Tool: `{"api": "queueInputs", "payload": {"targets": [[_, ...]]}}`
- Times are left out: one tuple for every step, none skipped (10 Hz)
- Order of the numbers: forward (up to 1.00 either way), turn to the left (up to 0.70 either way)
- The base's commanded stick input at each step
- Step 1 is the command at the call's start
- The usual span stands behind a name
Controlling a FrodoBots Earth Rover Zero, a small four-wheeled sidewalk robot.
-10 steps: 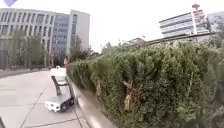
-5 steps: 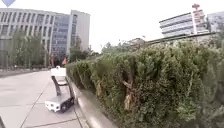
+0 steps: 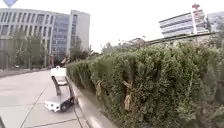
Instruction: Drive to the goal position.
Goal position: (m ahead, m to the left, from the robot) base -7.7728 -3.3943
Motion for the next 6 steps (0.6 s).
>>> {"api": "queueInputs", "payload": {"targets": [[0.05, 0.00], [0.05, 0.00], [0.05, 0.00], [0.05, 0.00], [0.05, 0.00], [0.05, 0.00]]}}
